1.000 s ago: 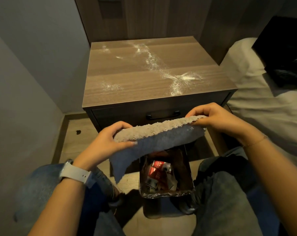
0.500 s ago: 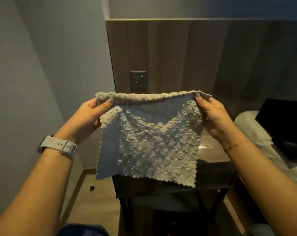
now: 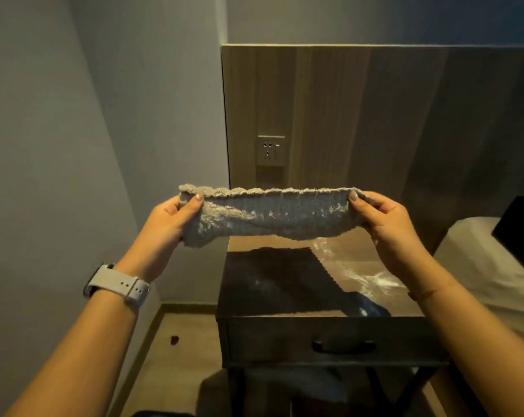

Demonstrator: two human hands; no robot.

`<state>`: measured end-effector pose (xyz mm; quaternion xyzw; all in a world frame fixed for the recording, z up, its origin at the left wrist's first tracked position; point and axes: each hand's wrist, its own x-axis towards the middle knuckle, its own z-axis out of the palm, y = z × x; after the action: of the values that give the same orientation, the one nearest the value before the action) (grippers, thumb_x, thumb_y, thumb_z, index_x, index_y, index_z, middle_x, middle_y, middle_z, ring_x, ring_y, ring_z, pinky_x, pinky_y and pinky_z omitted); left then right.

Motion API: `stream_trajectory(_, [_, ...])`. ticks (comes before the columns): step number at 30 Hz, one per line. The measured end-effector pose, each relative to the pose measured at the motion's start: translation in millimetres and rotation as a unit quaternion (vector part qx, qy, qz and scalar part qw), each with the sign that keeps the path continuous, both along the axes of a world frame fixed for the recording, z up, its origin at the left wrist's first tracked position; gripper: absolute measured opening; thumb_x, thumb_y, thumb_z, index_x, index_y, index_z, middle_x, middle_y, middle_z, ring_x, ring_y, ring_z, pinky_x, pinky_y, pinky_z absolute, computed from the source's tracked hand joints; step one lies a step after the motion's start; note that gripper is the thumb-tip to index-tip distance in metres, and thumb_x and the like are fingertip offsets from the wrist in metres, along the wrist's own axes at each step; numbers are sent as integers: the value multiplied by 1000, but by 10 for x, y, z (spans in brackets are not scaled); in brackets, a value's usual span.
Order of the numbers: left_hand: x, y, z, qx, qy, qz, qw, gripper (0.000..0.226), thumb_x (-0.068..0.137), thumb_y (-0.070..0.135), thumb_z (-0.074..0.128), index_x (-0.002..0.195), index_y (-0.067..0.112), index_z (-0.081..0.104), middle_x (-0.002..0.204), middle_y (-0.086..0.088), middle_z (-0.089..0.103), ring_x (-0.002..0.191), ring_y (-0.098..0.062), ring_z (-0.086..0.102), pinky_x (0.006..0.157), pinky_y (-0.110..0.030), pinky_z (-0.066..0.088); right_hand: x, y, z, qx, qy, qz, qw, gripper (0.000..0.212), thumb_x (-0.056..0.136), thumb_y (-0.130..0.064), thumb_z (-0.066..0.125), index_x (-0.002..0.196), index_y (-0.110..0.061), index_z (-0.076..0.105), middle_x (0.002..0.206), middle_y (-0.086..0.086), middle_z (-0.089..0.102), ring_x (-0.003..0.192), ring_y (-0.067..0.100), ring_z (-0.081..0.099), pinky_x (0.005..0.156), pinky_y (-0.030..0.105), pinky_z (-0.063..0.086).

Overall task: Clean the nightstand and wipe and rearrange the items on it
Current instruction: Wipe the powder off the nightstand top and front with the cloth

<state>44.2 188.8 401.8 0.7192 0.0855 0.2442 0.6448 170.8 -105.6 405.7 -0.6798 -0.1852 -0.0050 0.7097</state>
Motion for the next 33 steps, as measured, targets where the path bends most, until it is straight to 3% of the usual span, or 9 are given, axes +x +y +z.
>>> stream_trajectory(2, [-74, -2, -351, 13, 43, 16, 999, 19, 93, 30, 55, 90, 14, 66, 74, 4, 68, 70, -10, 63, 65, -27, 49, -31, -44, -296, -48, 7, -4, 999, 11, 90, -17, 59, 92, -22, 69, 93, -3, 70, 89, 6, 65, 72, 19, 53])
stream_trajectory(7, [-103, 122, -1111, -5, 141, 11, 990, 48, 86, 46, 61, 101, 1, 65, 95, -25, 67, 82, -26, 64, 73, -38, 47, 85, -34, -838, -162, 25, 30, 986, 7, 86, -11, 65, 89, -14, 71, 84, 4, 70, 74, 4, 66, 62, 14, 53])
stream_trajectory(12, [332, 204, -1152, -80, 149, 52, 984, 27, 92, 36, 57, 96, 11, 68, 88, -4, 73, 83, -18, 68, 63, -27, 49, 556, 251, -839, -227, 8, 10, 974, 11, 88, -21, 65, 94, -13, 70, 86, 3, 70, 78, 10, 66, 59, 16, 50])
stream_trajectory(17, [624, 265, -1273, -149, 284, 33, 947, 30, 90, 35, 61, 100, 7, 61, 75, -8, 70, 55, -14, 66, 43, -22, 49, 1001, 605, -1037, -427, -47, -5, 903, 33, 82, -29, 72, 113, -19, 64, 112, 7, 62, 103, 22, 57, 86, 37, 50])
stream_trajectory(20, [463, 227, -1522, -197, 380, -37, 903, 52, 81, 60, 61, 101, 12, 67, 75, -5, 71, 72, -18, 66, 57, -27, 54, 855, 611, -1137, -468, -115, 0, 876, 44, 83, -31, 70, 125, -27, 57, 126, 0, 50, 118, 20, 46, 100, 38, 43])
stream_trajectory(24, [269, 262, -1568, -362, 305, -25, 880, 37, 87, 37, 62, 109, 7, 65, 71, -7, 69, 55, -14, 64, 39, -21, 49, 533, 561, -1214, -507, -216, 78, 831, 20, 88, -32, 62, 107, -29, 68, 105, -11, 60, 97, 7, 54, 96, 40, 45])
stream_trajectory(26, [277, 306, -1466, -371, 265, -6, 890, 37, 86, 21, 64, 119, 2, 62, 85, -10, 71, 66, -15, 67, 46, -23, 55, 505, 542, -1234, -502, -209, 87, 835, 19, 90, -29, 59, 106, -28, 69, 106, -9, 63, 96, 8, 57, 93, 38, 47])
stream_trajectory(29, [394, 261, -1159, -273, 197, 43, 940, 34, 86, 12, 65, 119, 5, 62, 99, -10, 71, 85, -18, 68, 64, -28, 59, 490, 469, -1167, -417, -147, 73, 894, 20, 92, -21, 58, 110, -24, 67, 106, -6, 65, 93, 7, 60, 85, 27, 52])
stream_trajectory(33, [731, -116, -572, 19, 131, 49, 990, 30, 82, 11, 71, 110, 13, 61, 90, -3, 66, 81, -14, 63, 68, -23, 51, 387, 202, -1112, -313, -118, 23, 942, 20, 92, -14, 57, 107, -25, 66, 107, -13, 62, 97, -2, 56, 77, 10, 42])
